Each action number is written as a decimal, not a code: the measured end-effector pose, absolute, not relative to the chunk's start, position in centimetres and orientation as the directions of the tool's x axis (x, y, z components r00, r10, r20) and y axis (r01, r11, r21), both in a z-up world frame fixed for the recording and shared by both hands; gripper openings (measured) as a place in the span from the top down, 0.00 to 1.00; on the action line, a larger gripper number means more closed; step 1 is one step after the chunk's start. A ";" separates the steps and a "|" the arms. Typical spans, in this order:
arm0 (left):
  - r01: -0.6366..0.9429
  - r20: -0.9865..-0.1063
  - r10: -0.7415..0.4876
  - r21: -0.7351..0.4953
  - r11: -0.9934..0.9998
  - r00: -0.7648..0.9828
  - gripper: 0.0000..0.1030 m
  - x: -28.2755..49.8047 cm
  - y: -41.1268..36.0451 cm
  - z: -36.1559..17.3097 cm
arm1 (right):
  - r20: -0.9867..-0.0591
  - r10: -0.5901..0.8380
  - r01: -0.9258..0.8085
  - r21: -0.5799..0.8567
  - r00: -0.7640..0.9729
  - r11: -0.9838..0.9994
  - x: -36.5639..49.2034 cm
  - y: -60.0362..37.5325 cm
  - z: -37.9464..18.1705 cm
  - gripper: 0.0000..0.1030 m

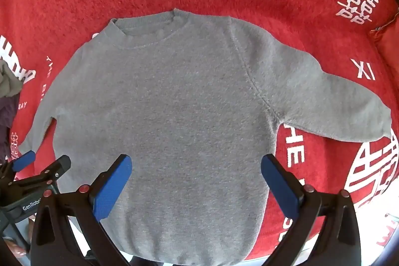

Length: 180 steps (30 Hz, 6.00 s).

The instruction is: Fold small clothes

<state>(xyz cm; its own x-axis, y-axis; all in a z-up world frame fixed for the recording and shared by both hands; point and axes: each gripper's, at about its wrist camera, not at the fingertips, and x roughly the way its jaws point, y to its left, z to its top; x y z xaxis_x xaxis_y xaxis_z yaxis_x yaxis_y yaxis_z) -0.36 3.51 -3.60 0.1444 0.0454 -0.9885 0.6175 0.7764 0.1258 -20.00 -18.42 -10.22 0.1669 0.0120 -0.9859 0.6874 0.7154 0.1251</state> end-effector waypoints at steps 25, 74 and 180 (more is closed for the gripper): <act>0.617 -0.989 0.054 0.129 0.777 0.139 0.00 -0.1 3.1 -4.2 | -0.988 0.008 0.689 0.115 0.157 0.716 -19.9 -18.6 -10.6 0.00; 0.582 -0.994 0.053 0.102 0.807 0.100 0.00 -1.5 3.2 -4.8 | -0.987 0.017 0.673 0.121 0.159 0.730 -20.4 -18.6 -10.9 0.00; -0.197 -0.689 -0.627 -0.715 0.671 0.364 0.00 18.0 35.5 -12.8 | -0.986 0.053 0.415 0.115 0.159 0.903 -6.4 -2.6 -12.0 0.00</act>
